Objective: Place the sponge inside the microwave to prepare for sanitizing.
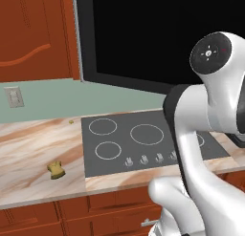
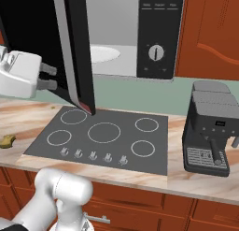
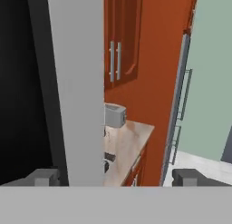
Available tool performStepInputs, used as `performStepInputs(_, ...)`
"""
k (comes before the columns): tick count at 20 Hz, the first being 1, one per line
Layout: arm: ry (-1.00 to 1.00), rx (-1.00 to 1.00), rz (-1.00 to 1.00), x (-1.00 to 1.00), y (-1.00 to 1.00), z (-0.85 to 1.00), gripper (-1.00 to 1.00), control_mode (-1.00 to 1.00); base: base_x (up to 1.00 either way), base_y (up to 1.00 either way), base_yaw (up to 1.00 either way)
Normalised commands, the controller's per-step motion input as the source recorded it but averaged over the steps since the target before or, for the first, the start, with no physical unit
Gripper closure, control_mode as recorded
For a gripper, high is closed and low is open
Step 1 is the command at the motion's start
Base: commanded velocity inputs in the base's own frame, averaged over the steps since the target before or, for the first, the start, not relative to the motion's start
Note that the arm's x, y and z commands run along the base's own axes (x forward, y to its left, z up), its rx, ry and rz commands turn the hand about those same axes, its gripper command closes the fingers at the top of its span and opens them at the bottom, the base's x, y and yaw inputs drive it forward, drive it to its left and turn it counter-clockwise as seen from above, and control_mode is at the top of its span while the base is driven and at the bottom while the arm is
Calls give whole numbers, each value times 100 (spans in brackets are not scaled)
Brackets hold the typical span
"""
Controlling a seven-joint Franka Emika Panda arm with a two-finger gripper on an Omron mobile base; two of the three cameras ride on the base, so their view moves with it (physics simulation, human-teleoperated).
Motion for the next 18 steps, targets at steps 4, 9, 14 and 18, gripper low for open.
performStepInputs(4, -5, 12, 5, -64, -29, 0, -100, -100, 0, 0, 0)
performStepInputs(9, -18, 54, 2, -65, -72, 6, -100, -100, 0, 0, 0)
performStepInputs(14, -11, 56, 9, -30, -70, 10, -100, -100, 0, 0, 0)
performStepInputs(18, -17, 62, 24, 1, -76, 0, -100, -100, 0, 0, 0)
